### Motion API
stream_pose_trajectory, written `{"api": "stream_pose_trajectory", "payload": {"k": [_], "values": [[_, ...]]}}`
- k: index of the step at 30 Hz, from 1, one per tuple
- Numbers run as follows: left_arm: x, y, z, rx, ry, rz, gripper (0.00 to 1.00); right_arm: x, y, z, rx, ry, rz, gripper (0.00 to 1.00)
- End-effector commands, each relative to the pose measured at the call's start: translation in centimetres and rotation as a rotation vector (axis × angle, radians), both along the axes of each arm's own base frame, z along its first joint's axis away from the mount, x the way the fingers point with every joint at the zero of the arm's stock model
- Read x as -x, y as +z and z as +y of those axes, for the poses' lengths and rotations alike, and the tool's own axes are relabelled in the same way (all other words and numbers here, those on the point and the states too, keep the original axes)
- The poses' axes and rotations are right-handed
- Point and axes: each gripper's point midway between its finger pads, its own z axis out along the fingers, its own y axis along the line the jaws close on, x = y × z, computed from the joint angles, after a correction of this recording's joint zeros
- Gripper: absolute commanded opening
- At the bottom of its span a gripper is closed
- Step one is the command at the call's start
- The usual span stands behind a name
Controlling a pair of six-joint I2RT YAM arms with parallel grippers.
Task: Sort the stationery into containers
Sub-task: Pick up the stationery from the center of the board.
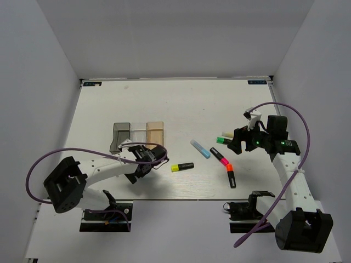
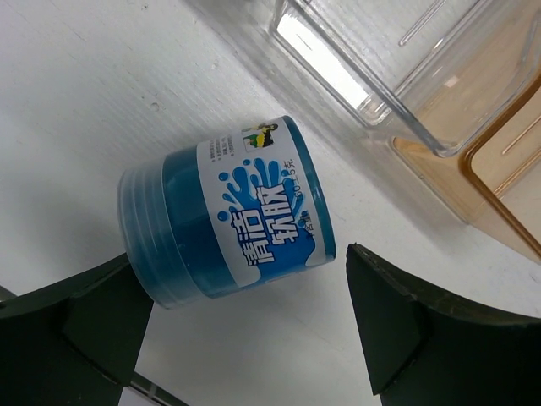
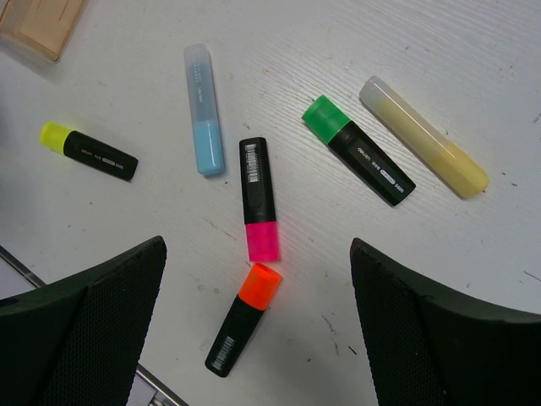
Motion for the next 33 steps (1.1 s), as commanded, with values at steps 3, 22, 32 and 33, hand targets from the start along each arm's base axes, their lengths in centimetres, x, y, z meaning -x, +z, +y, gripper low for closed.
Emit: {"api": "stream_pose_trajectory", "payload": {"k": [3,22,32,33], "values": [[-0.9,0.6,-1.0,0.093,0.15,-0.042,0.99,-0.3,1.3,0.3,-0.018,0.015,-0.044,0.9],[0.0,-0.9,1.9,0.021,0.192,-0.002,0.99,-0.3,1.4,0.4,-0.023,0.017,-0.049,0.9],[0.2,-1.7,2.6,0.006,0.164,0.018,0.74,-0.3,1.5,0.4,-0.023,0.015,-0.051,0.9],[0.1,-1.6,2.5,0.009,0.155,0.015,0.63,-0.3,1.4,0.4,-0.022,0.016,-0.048,0.9]]}}
